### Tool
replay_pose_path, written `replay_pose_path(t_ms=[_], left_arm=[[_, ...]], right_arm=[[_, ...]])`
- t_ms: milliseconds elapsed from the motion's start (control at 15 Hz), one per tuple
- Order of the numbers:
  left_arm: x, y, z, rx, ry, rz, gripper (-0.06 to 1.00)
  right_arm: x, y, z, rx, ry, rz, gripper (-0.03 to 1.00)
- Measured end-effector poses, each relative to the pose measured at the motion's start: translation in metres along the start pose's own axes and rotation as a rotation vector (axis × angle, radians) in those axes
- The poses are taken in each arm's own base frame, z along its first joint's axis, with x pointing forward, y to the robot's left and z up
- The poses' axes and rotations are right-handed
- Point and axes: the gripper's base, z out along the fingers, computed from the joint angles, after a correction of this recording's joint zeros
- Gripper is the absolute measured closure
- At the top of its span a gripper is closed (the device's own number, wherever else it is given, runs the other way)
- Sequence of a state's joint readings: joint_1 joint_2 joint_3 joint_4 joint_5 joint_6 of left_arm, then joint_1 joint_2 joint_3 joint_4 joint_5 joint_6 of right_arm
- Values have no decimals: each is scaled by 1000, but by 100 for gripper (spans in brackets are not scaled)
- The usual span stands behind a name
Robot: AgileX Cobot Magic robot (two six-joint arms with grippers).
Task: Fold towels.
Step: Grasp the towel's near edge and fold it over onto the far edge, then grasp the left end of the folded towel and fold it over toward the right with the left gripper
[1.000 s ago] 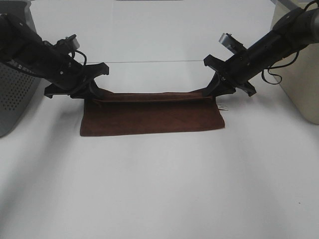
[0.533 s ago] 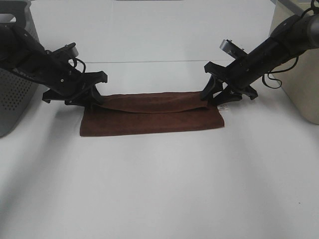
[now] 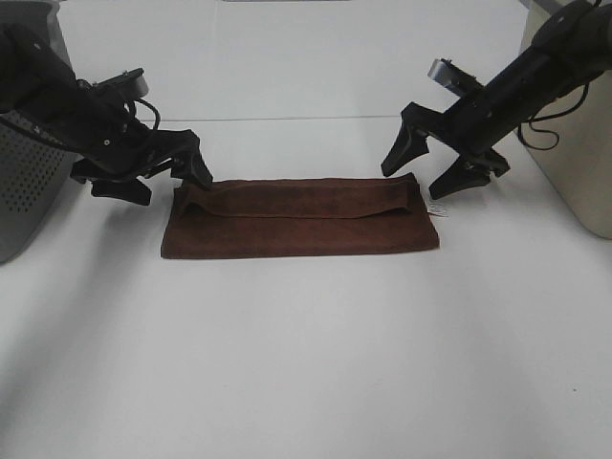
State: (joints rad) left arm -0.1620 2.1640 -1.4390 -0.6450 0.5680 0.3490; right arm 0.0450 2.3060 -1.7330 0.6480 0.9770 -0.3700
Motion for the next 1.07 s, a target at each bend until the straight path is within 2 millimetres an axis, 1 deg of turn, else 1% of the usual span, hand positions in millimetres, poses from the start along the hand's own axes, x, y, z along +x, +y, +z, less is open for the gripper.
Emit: replay_pose_path(t_ms=[67,200,333,467,667,733,800,867,933,1000,1067], left_arm=[[0,0,-1,-7,6,-13,8],[1,2,-1,-21,12,-51,10],[4,6,9,-29,32,-70,12],[5,8,22,-13,61,-101,15],[-3,1,34,48,87,-129,25],[-4,-3,38,65,102,-124,31],[-4,-7,42,76,121,-116,42],[-3,-9,44,82,136,-109,56],[-5,-9,41,80,140,-103,81],[-9,-7,35,61,128,-89,88],[-15,-2,24,38,109,-85,91]], right_arm=[[2,3,-9,28,11,-5,14],[7,3,-17,79,61,13,14],[11,-1,-19,131,104,23,14],[12,-2,-19,144,115,24,14],[12,-2,-19,147,115,25,14],[12,-2,-19,147,114,25,14],[12,-2,-19,147,114,25,14],[12,-2,-19,147,112,25,14],[12,-2,-19,147,112,25,14],[12,-2,-19,147,111,25,14],[12,-2,-19,148,110,25,14]])
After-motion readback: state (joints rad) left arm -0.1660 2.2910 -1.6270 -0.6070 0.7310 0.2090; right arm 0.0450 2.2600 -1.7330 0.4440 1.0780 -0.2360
